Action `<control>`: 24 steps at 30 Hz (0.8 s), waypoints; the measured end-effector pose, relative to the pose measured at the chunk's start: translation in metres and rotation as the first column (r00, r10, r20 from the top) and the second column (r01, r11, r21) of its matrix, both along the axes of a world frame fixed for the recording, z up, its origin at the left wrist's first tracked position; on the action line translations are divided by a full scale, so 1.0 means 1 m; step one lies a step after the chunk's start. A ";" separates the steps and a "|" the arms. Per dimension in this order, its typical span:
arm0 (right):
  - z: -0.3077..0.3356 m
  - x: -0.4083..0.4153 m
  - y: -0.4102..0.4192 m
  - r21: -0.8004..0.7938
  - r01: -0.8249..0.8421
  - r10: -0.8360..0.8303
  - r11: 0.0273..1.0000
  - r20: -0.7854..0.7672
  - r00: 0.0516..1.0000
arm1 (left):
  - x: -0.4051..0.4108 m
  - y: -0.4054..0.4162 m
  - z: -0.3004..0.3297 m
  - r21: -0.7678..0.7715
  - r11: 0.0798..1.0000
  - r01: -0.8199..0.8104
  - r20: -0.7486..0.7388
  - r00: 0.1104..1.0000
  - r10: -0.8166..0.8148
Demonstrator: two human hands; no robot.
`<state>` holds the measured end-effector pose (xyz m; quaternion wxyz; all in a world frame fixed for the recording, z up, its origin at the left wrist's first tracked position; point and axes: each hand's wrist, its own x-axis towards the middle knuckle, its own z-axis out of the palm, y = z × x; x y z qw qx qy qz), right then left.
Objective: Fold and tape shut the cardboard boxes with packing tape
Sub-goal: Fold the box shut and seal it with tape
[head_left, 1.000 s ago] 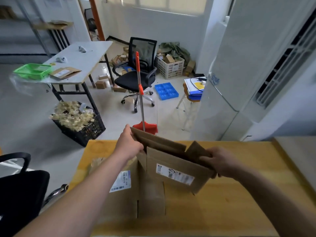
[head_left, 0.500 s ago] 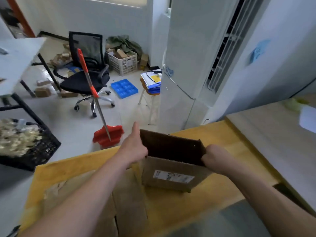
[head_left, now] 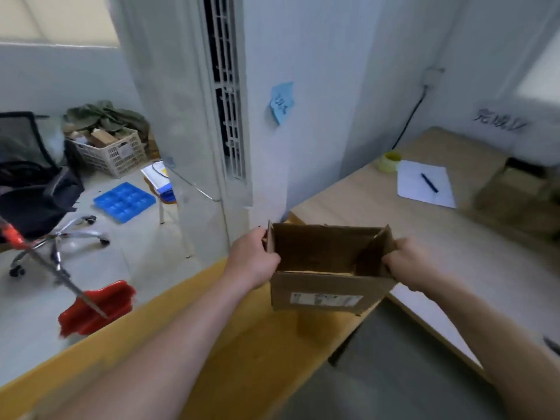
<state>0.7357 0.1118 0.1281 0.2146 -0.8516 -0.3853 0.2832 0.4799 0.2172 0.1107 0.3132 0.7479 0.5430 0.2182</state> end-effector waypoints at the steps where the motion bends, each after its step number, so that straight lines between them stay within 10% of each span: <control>1: 0.000 0.028 -0.008 0.000 0.024 -0.024 1.000 -0.003 1.000 | 0.030 0.000 0.001 0.002 0.999 0.036 -0.001 0.999 -0.036; 18: -0.020 0.302 -0.090 -0.125 0.352 -0.345 0.928 0.076 0.936 | 0.387 -0.007 -0.030 -0.116 0.915 0.387 -0.110 0.910 -0.399; 24: -0.015 0.319 -0.076 -0.258 0.328 -0.298 0.909 0.149 0.943 | 0.441 0.042 -0.012 -0.210 0.786 0.582 -0.313 0.721 -0.618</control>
